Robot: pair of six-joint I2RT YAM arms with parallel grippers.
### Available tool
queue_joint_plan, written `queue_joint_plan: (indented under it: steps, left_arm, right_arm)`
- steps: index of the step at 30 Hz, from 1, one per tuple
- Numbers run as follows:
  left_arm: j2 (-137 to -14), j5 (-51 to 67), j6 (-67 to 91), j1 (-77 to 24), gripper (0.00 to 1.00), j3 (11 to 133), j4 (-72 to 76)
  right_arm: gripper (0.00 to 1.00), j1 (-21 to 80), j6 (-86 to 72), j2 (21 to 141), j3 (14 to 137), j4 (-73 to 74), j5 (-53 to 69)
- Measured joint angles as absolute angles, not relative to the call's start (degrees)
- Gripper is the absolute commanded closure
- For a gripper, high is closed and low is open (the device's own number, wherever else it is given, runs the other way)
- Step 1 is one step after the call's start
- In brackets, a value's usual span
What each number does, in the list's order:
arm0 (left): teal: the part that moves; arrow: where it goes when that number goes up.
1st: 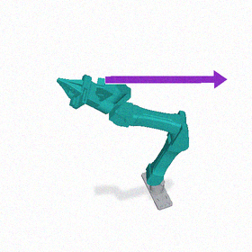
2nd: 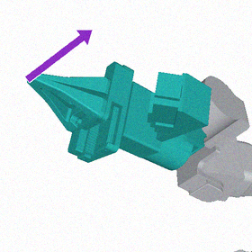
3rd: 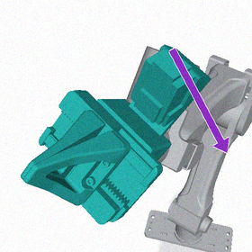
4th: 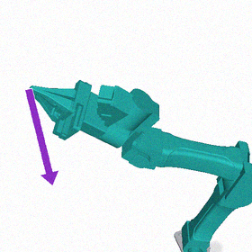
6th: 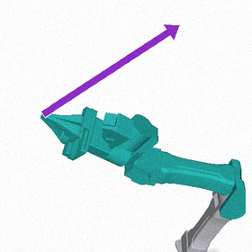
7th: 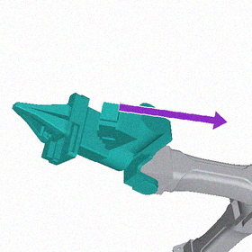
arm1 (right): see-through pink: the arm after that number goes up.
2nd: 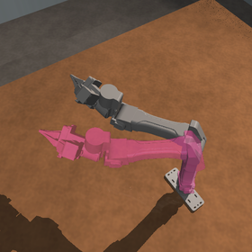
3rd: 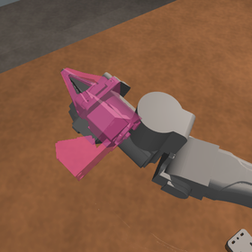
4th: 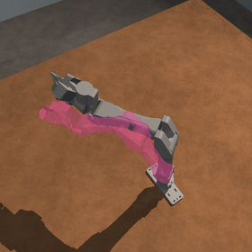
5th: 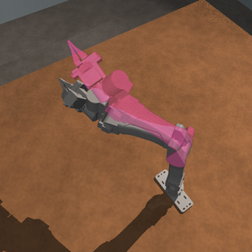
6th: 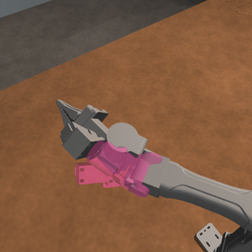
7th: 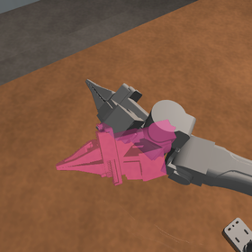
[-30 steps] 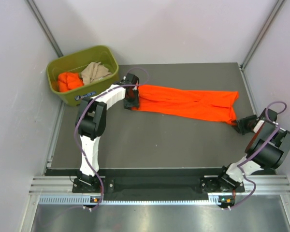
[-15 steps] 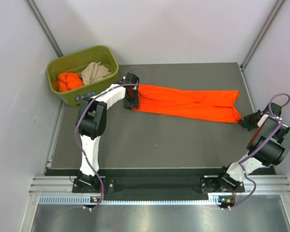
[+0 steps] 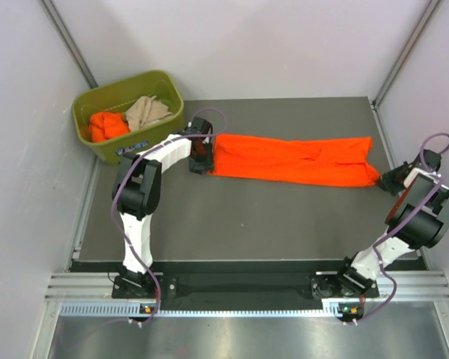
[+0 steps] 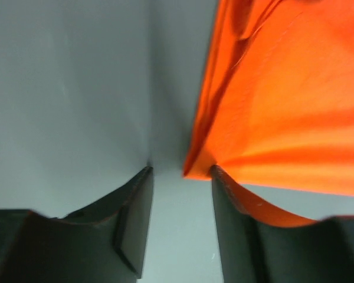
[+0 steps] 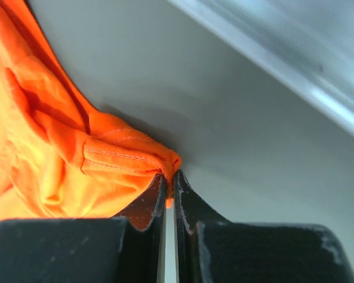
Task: Fold and stack the t-shirts
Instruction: Fold the tshirt
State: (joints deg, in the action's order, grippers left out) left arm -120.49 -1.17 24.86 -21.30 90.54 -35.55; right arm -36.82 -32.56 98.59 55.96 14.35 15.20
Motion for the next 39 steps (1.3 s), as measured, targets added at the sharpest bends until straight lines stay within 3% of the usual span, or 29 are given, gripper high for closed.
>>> queue_joint_plan:
  steps: [7, 12, 20, 23, 27, 28, 31, 39]
  left_arm:
    - [-113.5, -0.8, 24.6, -21.3, 0.34, 83.8, -36.6]
    - [-111.2, 2.8, 24.6, -21.1, 0.33, 85.7, -36.3]
    - [-117.3, 8.3, 28.4, -21.1, 0.33, 88.7, -36.1]
    - [-119.4, 8.6, 29.5, -21.1, 0.38, 89.1, -36.5]
    - [-119.8, 9.2, 30.8, -21.1, 0.53, 89.3, -35.7]
    - [-119.9, 9.6, 31.3, -21.1, 0.7, 89.2, -35.4]
    - [-120.2, 11.2, 32.4, -21.2, 1.0, 87.8, -33.6]
    - [-116.4, 14.4, 33.4, -21.3, 1.0, 80.5, -29.0]
  right_arm:
    - [1.0, -34.5, -30.9, 102.7, 62.5, 15.1, 14.2]
    - [1.0, -32.7, -29.5, 106.6, 67.9, 16.3, 14.0]
    - [1.0, -30.7, -28.4, 108.1, 71.3, 16.9, 14.3]
    - [1.0, -30.2, -28.2, 108.1, 71.3, 16.9, 14.3]
    - [1.0, -29.6, -27.8, 108.5, 71.5, 16.9, 14.4]
    - [1.0, -29.3, -27.6, 108.8, 71.8, 17.2, 14.4]
    - [1.0, -28.3, -27.0, 110.2, 73.8, 17.7, 14.2]
    - [1.0, -23.7, -26.0, 113.9, 81.1, 18.2, 12.0]
